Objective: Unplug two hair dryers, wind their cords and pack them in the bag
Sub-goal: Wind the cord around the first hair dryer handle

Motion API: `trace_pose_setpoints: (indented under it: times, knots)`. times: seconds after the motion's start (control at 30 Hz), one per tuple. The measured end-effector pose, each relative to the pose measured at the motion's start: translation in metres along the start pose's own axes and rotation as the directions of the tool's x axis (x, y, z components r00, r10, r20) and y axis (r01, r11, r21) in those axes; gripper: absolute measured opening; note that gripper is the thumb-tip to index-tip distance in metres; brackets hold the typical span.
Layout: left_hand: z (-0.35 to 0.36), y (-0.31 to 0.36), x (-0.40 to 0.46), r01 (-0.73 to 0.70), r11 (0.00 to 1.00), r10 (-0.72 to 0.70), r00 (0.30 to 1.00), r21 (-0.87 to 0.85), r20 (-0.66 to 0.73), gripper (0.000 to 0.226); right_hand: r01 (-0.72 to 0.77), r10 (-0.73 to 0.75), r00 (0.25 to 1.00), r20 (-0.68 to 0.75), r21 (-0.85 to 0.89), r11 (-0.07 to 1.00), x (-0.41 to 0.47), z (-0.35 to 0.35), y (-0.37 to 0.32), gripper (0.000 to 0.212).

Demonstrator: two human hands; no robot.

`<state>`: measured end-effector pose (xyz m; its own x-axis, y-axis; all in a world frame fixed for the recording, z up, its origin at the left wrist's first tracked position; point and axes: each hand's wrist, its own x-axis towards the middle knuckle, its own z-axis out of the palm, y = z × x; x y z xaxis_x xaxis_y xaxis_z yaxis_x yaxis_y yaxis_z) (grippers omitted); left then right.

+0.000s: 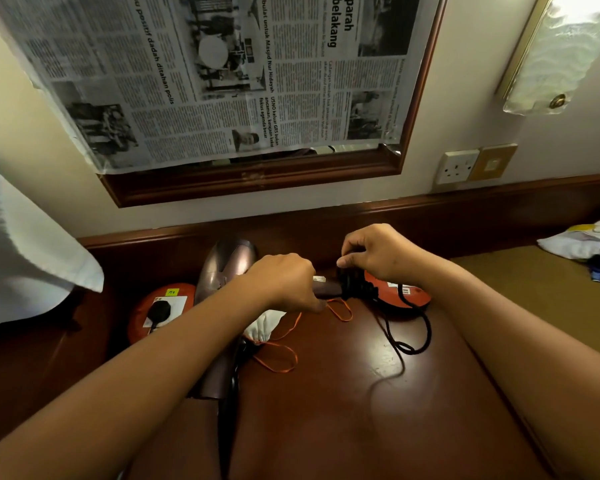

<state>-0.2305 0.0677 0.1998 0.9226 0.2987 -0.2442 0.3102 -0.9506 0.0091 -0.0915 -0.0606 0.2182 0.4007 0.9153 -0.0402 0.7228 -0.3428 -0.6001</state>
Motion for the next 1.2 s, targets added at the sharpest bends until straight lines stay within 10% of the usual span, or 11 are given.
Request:
trace_pose_setpoints:
  times: [0.33, 0.63, 1.0, 1.2]
  knots:
    - [0.01, -0.002, 0.01, 0.121, 0.991, -0.122, 0.992, -0.048, -0.023, 0.038, -0.106, 0.095, 0.992, -0.085, -0.13, 0.986, -0.026, 0.031, -0.015, 0.021]
    - [0.007, -0.007, 0.014, 0.152, 0.983, -0.159, 0.985, -0.106, -0.067, 0.043, -0.12, 0.243, 0.964, -0.109, 0.636, 0.762, -0.052, 0.075, 0.002, 0.022]
    - [-0.012, -0.001, 0.005, 0.074, 0.973, -0.095, 0.992, -0.218, -0.085, 0.044, -0.236, 0.187, 0.967, 0.173, 0.885, 0.401, -0.06, 0.088, 0.021, 0.035]
    - [-0.014, 0.0, 0.0, 0.048, 0.979, -0.068, 0.993, -0.196, -0.092, 0.045, -0.209, 0.15, 0.976, 0.16, 0.885, 0.415, -0.055, 0.085, 0.033, 0.033]
